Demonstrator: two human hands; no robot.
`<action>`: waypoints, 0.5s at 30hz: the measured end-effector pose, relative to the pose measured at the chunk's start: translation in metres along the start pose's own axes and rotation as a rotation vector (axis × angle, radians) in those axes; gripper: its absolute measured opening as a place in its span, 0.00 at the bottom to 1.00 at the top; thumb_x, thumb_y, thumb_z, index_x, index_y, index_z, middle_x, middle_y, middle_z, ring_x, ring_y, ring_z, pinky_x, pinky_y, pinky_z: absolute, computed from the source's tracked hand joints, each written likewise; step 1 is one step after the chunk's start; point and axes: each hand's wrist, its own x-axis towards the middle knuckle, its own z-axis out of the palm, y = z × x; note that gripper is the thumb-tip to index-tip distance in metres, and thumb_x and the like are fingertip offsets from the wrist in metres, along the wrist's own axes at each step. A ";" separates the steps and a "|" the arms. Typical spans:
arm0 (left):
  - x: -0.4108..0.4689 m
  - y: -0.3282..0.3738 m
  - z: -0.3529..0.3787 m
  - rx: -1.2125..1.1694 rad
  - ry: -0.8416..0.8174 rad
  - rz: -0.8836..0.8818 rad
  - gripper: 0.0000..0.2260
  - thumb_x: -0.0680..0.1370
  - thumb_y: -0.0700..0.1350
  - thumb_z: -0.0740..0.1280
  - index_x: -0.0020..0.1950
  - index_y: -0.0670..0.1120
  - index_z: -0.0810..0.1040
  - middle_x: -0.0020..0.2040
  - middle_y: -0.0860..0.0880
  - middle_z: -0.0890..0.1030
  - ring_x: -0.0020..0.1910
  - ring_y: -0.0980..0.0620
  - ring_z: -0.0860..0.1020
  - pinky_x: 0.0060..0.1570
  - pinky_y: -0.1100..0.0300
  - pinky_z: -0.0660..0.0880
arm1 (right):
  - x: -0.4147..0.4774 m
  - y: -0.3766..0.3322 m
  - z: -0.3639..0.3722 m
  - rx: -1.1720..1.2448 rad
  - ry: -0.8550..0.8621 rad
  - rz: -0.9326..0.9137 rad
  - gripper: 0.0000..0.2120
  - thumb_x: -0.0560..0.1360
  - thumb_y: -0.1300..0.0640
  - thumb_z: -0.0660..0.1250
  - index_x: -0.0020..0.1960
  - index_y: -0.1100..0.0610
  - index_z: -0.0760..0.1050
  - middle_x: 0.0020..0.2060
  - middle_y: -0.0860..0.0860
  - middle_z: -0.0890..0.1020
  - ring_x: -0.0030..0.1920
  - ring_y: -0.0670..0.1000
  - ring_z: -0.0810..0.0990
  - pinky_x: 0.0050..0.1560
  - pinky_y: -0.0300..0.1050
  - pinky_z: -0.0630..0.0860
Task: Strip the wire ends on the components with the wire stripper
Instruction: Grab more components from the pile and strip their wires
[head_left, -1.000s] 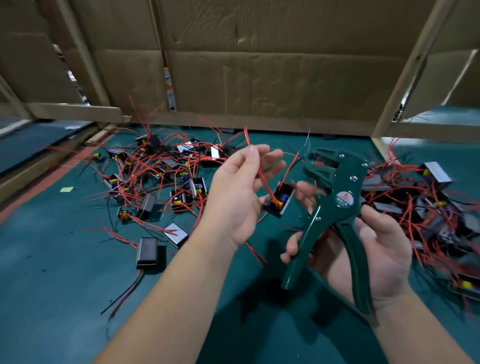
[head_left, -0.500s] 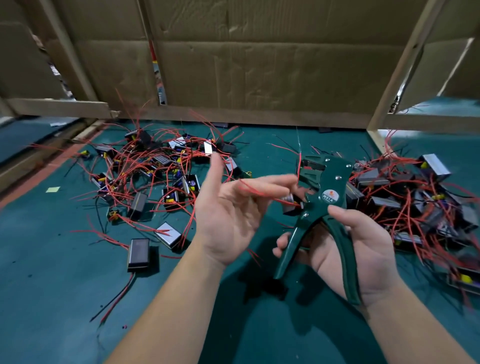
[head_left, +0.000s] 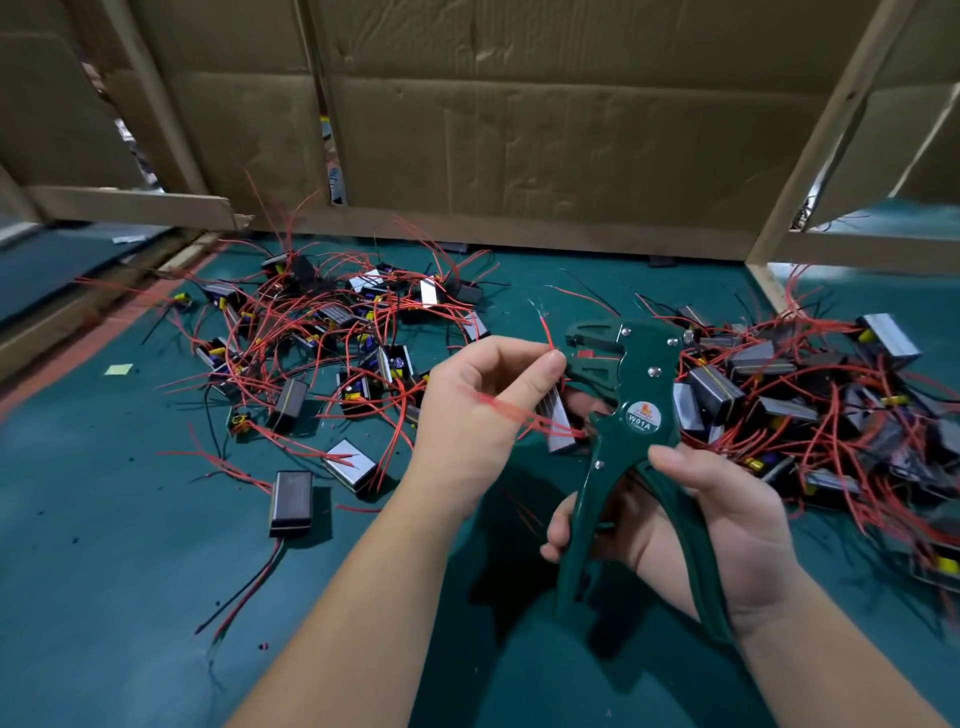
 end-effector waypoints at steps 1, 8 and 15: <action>0.000 0.000 0.000 -0.024 0.017 -0.011 0.03 0.70 0.44 0.74 0.41 0.47 0.81 0.42 0.37 0.83 0.46 0.30 0.80 0.47 0.39 0.77 | 0.001 0.000 0.001 0.001 0.012 0.000 0.32 0.59 0.53 0.79 0.61 0.61 0.77 0.35 0.68 0.78 0.37 0.67 0.80 0.43 0.66 0.76; 0.000 0.001 0.004 -0.187 0.075 -0.149 0.05 0.78 0.45 0.66 0.47 0.43 0.76 0.51 0.32 0.80 0.51 0.31 0.77 0.56 0.36 0.70 | 0.002 0.006 0.000 -0.021 0.024 -0.002 0.35 0.59 0.53 0.79 0.63 0.61 0.75 0.39 0.69 0.77 0.37 0.67 0.80 0.44 0.66 0.77; 0.001 0.005 -0.003 -0.300 0.039 -0.210 0.07 0.80 0.45 0.62 0.42 0.52 0.72 0.33 0.53 0.76 0.36 0.56 0.80 0.30 0.61 0.75 | 0.004 0.003 -0.001 -0.004 0.064 -0.071 0.40 0.58 0.52 0.77 0.69 0.52 0.71 0.59 0.67 0.77 0.39 0.63 0.80 0.48 0.63 0.78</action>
